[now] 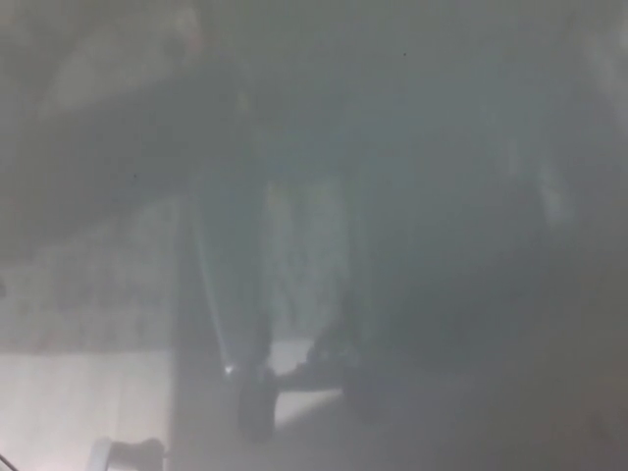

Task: A white board is being place on the right hand side and parallel to the robot and the robot uses its left hand to grab on the leftside of the whiteboard and drag the whiteboard from the right hand side to the left hand side

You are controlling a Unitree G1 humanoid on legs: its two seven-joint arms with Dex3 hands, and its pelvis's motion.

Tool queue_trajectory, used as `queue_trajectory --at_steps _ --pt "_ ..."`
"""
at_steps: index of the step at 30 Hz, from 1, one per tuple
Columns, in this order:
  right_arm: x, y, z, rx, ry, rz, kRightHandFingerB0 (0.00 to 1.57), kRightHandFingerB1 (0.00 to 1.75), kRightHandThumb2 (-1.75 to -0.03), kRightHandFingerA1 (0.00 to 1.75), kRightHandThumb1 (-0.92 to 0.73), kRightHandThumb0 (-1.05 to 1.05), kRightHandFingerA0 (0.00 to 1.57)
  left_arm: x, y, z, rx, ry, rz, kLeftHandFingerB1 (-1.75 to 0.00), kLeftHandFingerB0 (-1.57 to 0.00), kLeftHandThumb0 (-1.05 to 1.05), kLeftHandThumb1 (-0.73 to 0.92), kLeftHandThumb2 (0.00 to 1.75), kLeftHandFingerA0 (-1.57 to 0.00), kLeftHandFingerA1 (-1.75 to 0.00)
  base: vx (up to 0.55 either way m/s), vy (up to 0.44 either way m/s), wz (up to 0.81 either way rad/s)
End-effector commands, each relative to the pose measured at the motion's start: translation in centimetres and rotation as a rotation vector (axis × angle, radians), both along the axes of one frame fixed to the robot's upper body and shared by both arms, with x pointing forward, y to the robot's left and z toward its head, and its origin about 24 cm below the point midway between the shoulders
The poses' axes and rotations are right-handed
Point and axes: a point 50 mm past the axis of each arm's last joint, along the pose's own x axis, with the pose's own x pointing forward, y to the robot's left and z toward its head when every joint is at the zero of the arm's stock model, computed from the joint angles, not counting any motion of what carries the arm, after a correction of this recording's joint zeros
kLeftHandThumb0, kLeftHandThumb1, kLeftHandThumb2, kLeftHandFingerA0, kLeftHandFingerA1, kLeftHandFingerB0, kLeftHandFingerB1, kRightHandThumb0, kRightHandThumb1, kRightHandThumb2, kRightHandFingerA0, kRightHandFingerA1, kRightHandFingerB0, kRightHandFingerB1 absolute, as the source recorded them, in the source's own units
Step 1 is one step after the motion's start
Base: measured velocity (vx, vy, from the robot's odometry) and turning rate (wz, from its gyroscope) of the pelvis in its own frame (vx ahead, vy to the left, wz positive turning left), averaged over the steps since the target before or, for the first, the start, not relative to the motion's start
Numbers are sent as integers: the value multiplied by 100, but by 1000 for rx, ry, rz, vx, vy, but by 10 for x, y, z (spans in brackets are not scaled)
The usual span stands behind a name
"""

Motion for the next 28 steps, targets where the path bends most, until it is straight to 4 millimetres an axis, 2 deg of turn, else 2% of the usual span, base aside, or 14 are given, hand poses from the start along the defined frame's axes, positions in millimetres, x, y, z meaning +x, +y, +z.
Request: queue_trajectory --at_steps 1,2,3,4,5,6,7,8,9,12,13,17,24,28 --pt "-7 -2 -2 -12 5 -8 64 44 -60 64 -64 -44 91 -8 0 -2 69 58 -10 -35 -27 -34 57 65 -30 -38 0 0 0" --pt "-11 -2 -3 -15 13 -6 56 59 -90 74 -53 -52 88 -14 1 -5 51 91 -9 -34 -21 -38 58 66 -24 -37 0 0 0" --pt "-11 -2 -3 -16 13 -6 54 58 -90 75 -52 -50 88 -15 1 -6 45 100 -9 -34 -19 -40 57 66 -23 -36 0 0 0" --pt "-11 -3 -3 -16 14 -7 60 43 -61 62 -60 -48 89 -16 1 -6 39 103 -6 -34 -19 -40 56 66 -23 -36 0 0 0" --pt "-12 -3 -3 -11 15 -16 54 59 -90 75 -50 -48 88 -16 1 -7 36 106 -2 -50 -10 -20 49 98 -11 -51 0 0 0" --pt "-12 -3 -3 -4 17 -28 54 59 -90 75 -50 -48 88 -17 1 -7 37 109 -1 -50 -10 -20 49 98 -11 -51 0 0 0" --pt "-13 -4 -3 -12 19 -22 61 43 -59 60 -64 -42 88 -17 -1 -8 34 93 1 -34 -25 -40 58 66 -26 -35 0 0 0" --pt "-13 -4 -3 -16 20 -19 61 43 -59 60 -64 -42 88 -17 -2 -8 33 86 2 -34 -25 -40 58 66 -26 -35 0 0 0" --pt "-12 -4 -3 -20 22 -19 60 42 -60 60 -64 -43 87 -12 -8 -7 24 -23 29 -32 -33 -22 59 58 -31 -32 0 0 0" --pt "-12 -5 -3 -37 21 -6 59 41 -58 58 -64 -45 88 -6 -19 -8 -24 -142 63 -33 -39 -19 58 57 -30 -32 0 0 0" --pt "-12 -4 -3 -29 19 -6 60 41 -58 59 -63 -45 88 -2 -27 -9 -61 -184 47 -33 -39 -21 56 57 -42 -35 0 0 0" --pt "-14 -3 -4 -6 24 -17 59 43 -61 61 -59 -47 88 -3 -43 -13 -168 -248 52 -38 -42 -29 53 63 -41 -40 0 0 0" --pt "-7 -3 -1 -33 5 3 58 43 -61 61 -61 -46 88 2 -73 -16 -276 -252 -24 -33 -42 -23 57 56 -38 -33 0 0 0" --pt "-6 -3 -1 -43 5 0 60 43 -61 61 -61 -47 90 3 -72 -19 -313 -218 -79 -33 -40 -18 58 57 -35 -33 0 0 0"
